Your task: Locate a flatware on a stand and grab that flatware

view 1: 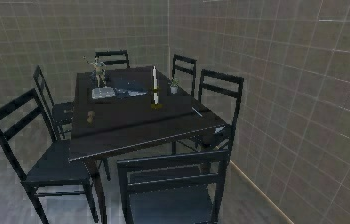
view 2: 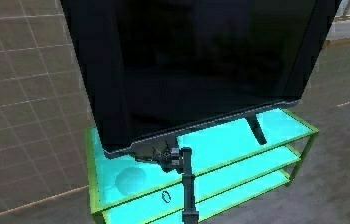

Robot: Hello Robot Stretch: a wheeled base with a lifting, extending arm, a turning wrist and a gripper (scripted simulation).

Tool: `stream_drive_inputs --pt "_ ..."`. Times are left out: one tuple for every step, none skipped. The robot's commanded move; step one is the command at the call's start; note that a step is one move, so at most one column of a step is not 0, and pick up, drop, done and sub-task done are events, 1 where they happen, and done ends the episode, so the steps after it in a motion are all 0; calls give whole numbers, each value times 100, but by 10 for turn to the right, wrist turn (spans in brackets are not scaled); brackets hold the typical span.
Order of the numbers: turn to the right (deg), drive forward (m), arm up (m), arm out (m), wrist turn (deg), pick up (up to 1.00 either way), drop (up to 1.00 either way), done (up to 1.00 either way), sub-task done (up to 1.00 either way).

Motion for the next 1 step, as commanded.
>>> stream_drive_inputs --pt "0 0 0 0 0 0 0 100 0"
